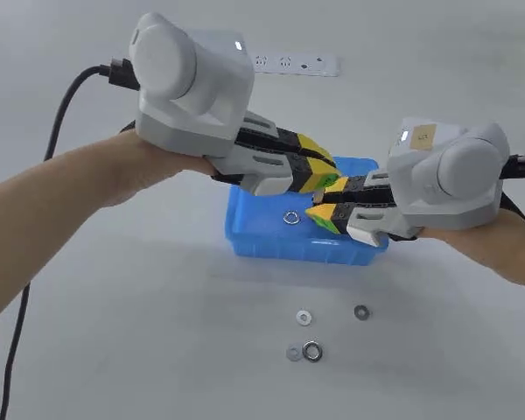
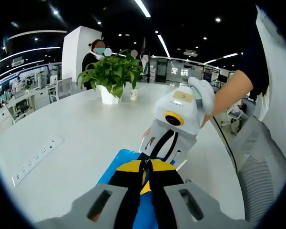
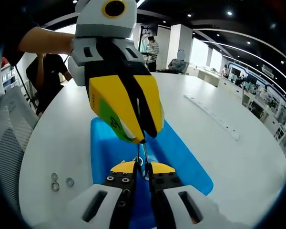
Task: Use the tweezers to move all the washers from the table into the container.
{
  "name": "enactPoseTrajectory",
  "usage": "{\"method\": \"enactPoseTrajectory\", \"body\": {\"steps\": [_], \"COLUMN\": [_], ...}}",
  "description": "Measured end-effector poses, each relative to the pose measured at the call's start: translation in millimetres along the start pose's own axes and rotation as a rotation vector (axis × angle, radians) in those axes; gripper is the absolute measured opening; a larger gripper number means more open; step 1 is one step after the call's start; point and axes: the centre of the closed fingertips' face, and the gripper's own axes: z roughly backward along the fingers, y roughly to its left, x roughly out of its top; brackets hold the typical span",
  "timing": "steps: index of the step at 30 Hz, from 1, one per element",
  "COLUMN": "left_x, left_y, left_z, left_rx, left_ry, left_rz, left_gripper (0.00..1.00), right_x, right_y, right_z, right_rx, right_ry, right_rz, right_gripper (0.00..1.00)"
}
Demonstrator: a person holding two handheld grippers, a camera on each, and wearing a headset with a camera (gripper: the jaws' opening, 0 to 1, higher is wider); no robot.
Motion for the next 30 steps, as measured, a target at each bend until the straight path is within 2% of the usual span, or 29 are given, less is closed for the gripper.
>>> {"method": "enactPoseTrajectory", "body": {"steps": [4, 11, 13, 16, 23, 27, 30], "left_x": [0.4, 6.6, 9.7, 8.7, 12.0, 19.1, 23.7], "left_y": [3.3, 3.0, -0.5, 0.4, -1.4, -0.6, 0.2], "left_z": [2.0, 3.4, 3.6, 4.2, 4.4, 8.5, 13.2], "left_rx": [0.009, 0.018, 0.02, 0.026, 0.032, 0.045, 0.057], "left_ry": [0.008, 0.01, 0.011, 0.02, 0.026, 0.019, 0.017], "left_rz": [-0.045, -0.088, -0.103, -0.136, -0.162, -0.172, -0.182], "left_gripper": [0.05, 0.05, 0.05, 0.05, 0.05, 0.05, 0.05], "right_x": [0.0, 5.0, 5.6, 5.3, 5.4, 6.2, 7.3], "right_y": [1.7, -0.8, -1.6, -1.7, -0.3, -1.9, -4.3], "right_z": [1.5, 4.4, 5.2, 5.9, 8.8, 11.2, 15.0], "right_rx": [0.004, -0.015, -0.021, -0.025, -0.025, -0.031, -0.053], "right_ry": [-0.001, -0.008, -0.007, 0.002, 0.01, 0.008, 0.01], "right_rz": [-0.002, 0.005, 0.001, 0.01, 0.003, -0.009, -0.002], "right_gripper": [0.11, 0.11, 0.12, 0.12, 0.21, 0.23, 0.24]}}
